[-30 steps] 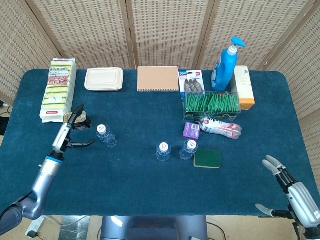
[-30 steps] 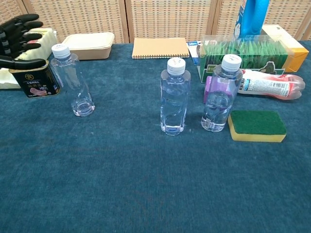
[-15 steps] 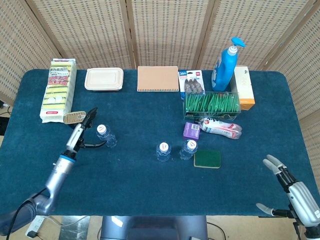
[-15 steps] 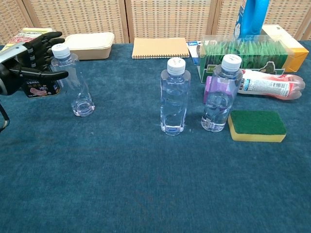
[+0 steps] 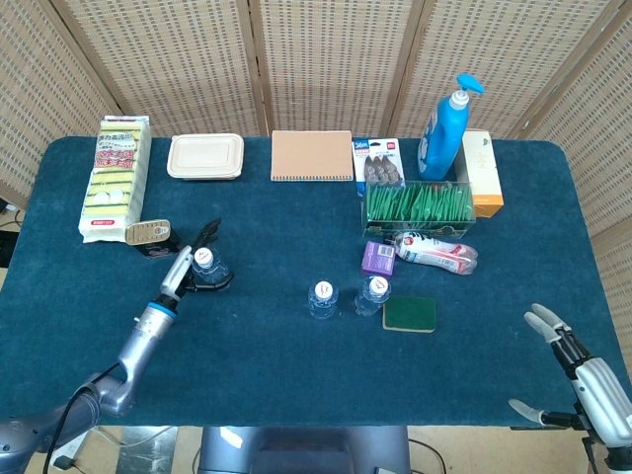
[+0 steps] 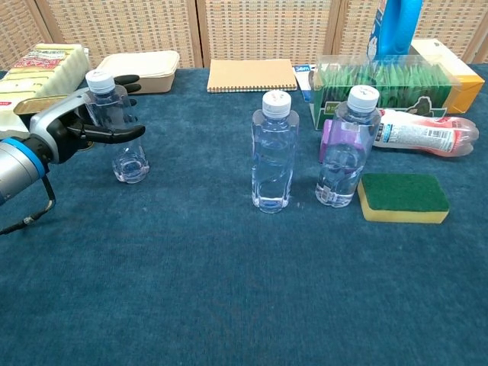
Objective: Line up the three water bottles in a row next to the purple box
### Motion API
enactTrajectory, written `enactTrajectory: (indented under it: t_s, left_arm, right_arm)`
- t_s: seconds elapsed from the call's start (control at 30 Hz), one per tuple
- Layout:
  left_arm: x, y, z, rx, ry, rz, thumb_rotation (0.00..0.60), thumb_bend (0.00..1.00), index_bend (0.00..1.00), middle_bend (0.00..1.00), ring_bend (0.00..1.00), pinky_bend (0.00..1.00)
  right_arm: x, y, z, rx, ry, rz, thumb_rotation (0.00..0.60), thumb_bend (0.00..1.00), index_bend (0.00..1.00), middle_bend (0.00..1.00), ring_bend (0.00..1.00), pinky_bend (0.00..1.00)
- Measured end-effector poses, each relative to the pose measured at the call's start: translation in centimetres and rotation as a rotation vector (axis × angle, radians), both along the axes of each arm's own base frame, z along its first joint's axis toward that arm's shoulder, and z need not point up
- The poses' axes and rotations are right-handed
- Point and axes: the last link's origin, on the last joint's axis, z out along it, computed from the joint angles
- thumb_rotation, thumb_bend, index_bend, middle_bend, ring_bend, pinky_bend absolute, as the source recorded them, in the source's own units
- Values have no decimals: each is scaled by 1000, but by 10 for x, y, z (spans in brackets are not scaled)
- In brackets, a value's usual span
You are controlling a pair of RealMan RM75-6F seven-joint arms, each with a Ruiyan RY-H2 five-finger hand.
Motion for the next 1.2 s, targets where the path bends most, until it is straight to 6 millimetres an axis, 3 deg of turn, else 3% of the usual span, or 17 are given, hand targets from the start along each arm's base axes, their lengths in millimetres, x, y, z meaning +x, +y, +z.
enactTrajectory:
  t_s: [0.07, 0.23, 0.33, 0.7, 1.2]
  left_arm:
    - [1, -1, -3, 4, 10, 0, 600, 423, 79, 85, 53, 303]
    - [-5, -4, -11, 8, 38, 24, 600, 500, 457, 389, 300, 467]
    - [-7, -5, -13, 15, 45, 34, 600, 512, 594, 498, 395, 520]
    - [-1, -16, -11, 67, 35, -29, 600, 501, 639, 537, 428, 535]
    - [67, -66, -48, -64, -56, -238, 600, 488, 639, 537, 428, 501]
  right_arm:
    - [0, 0, 1, -1, -2, 0, 600, 0, 10, 0, 0, 176]
    - [-1, -1, 2, -3, -6, 1, 600, 0, 10, 0, 0, 176]
    - [-1, -1, 2, -1, -9, 2, 600, 0, 10, 0, 0, 176]
    - [0, -1, 0, 0, -6, 5, 600, 0, 10, 0, 0, 176]
    - [0, -1, 1, 0, -10, 1, 600, 0, 10, 0, 0, 176]
